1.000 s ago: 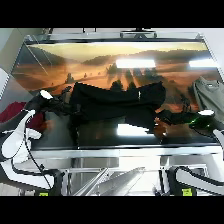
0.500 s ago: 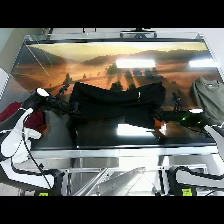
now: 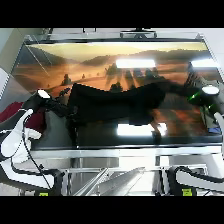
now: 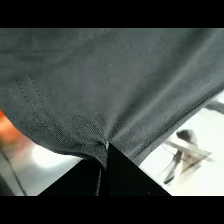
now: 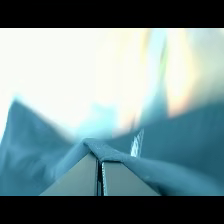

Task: Fold the shirts.

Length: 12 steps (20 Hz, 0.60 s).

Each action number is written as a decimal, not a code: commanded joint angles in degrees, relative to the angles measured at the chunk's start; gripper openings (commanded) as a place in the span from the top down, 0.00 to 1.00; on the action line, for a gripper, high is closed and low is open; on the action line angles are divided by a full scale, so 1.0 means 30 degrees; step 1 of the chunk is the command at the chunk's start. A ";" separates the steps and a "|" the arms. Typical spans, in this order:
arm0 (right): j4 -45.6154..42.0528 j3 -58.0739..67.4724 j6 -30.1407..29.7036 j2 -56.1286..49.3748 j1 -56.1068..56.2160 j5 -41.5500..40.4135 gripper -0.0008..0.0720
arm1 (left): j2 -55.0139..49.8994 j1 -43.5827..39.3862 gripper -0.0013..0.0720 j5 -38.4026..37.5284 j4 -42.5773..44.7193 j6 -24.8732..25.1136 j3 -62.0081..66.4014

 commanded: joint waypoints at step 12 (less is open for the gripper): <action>-0.3257 1.0914 0.6448 -0.8211 -0.2135 0.4597 0.75 | -0.0007 0.0058 0.98 0.0022 0.1800 -0.0160 0.2696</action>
